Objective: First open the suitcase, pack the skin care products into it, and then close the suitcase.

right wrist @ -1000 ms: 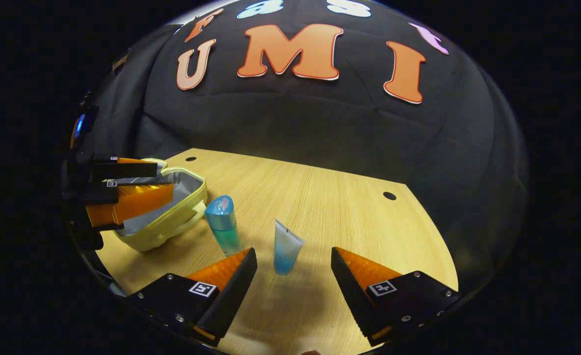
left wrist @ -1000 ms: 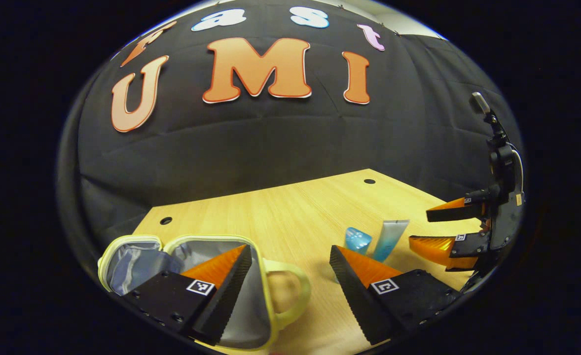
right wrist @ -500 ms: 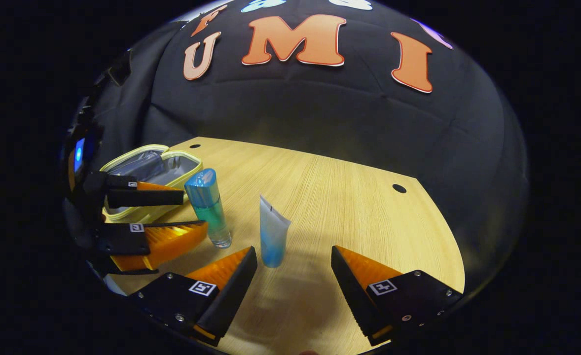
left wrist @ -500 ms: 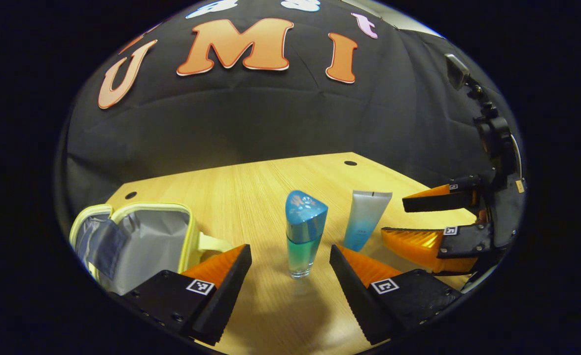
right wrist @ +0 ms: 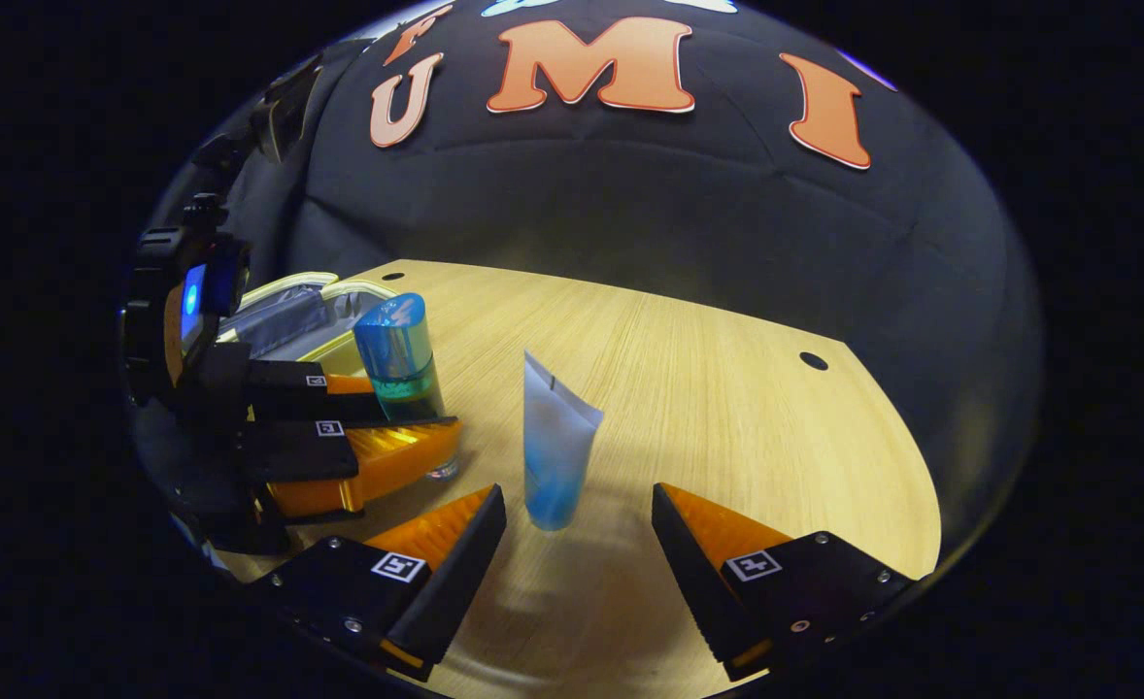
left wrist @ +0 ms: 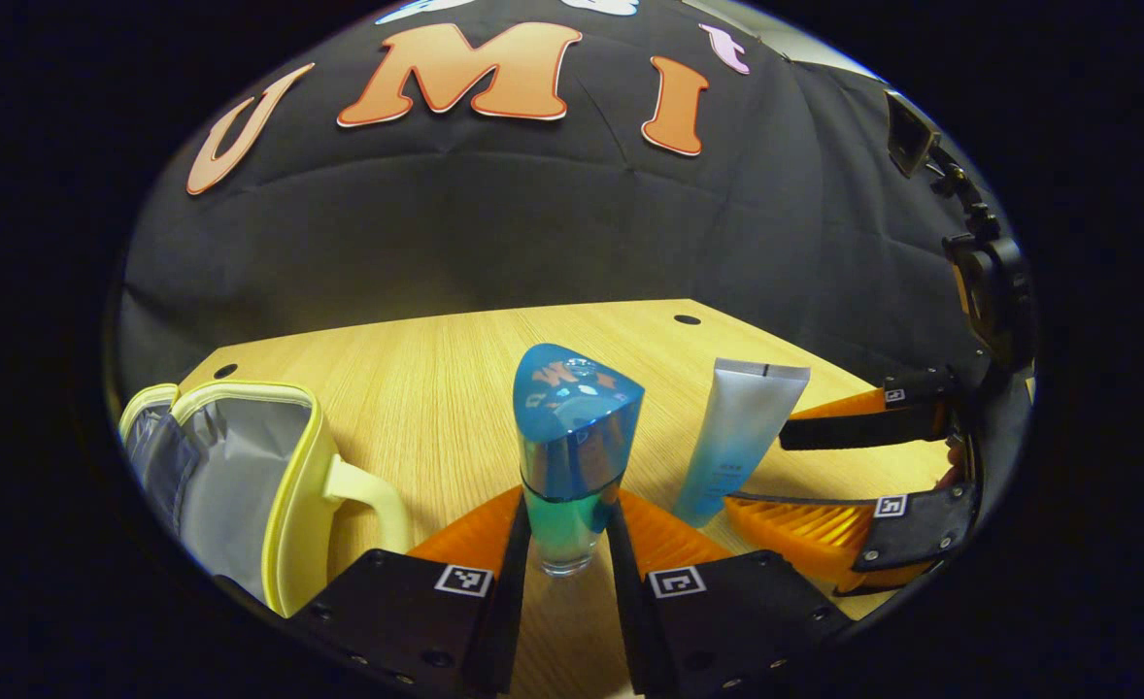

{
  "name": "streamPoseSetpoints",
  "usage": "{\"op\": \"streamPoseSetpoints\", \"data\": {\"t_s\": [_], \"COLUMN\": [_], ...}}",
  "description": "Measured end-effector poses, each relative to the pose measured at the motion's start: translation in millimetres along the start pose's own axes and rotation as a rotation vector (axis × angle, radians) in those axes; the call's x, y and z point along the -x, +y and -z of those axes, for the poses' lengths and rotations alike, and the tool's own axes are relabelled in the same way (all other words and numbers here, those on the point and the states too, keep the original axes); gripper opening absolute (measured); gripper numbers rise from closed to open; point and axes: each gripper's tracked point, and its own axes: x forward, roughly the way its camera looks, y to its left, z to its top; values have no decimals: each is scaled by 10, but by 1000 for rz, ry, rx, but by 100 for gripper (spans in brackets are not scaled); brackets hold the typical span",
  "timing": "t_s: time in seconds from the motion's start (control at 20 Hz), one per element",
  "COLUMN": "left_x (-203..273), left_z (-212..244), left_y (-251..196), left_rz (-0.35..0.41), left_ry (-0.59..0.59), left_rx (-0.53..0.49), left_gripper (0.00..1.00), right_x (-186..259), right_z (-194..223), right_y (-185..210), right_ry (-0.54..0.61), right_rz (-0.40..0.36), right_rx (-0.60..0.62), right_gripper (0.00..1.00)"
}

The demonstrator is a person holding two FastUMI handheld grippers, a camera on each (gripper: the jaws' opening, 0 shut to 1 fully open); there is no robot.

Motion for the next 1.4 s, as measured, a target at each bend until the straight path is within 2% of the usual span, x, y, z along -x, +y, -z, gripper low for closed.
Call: {"op": "streamPoseSetpoints", "data": {"t_s": [0.1,0.2,0.25,0.3,0.35,0.45,0.65,0.7,0.75,0.8,1.1,1.4], "left_x": [52,107,137,171,205,288,543,620,693,768,1290,1671], "left_z": [-22,-129,-175,-237,-286,-386,-690,-778,-862,-942,-1299,-1417], "left_y": [1,45,67,87,97,139,369,435,514,593,1146,1865], "left_rz": [7,-6,-14,-22,-25,-32,-66,-76,-87,-96,-153,-226], "left_ry": [6,-7,-20,-30,-31,-36,-67,-74,-81,-89,-130,-153], "left_rx": [45,68,68,64,61,48,29,24,16,9,4,14], "left_gripper": [41,41,41,41,41,41,41,41,41,40,41,40], "right_x": [-85,-139,-168,-195,-201,-182,-55,-10,32,85,358,506], "right_z": [-1,-40,-56,-45,-63,-117,-375,-479,-572,-681,-1357,-1756], "right_y": [38,104,115,94,103,139,268,312,353,405,737,1087], "right_ry": [9,4,2,12,17,21,17,5,-4,-18,-118,-181], "right_rz": [-14,-41,-43,-35,-38,-52,-84,-90,-96,-101,-108,-120], "right_rx": [-24,-61,-68,-65,-65,-79,-72,-70,-73,-75,-81,-102], "right_gripper": [93,81,70,66,56,45,42,38,42,43,43,42]}}
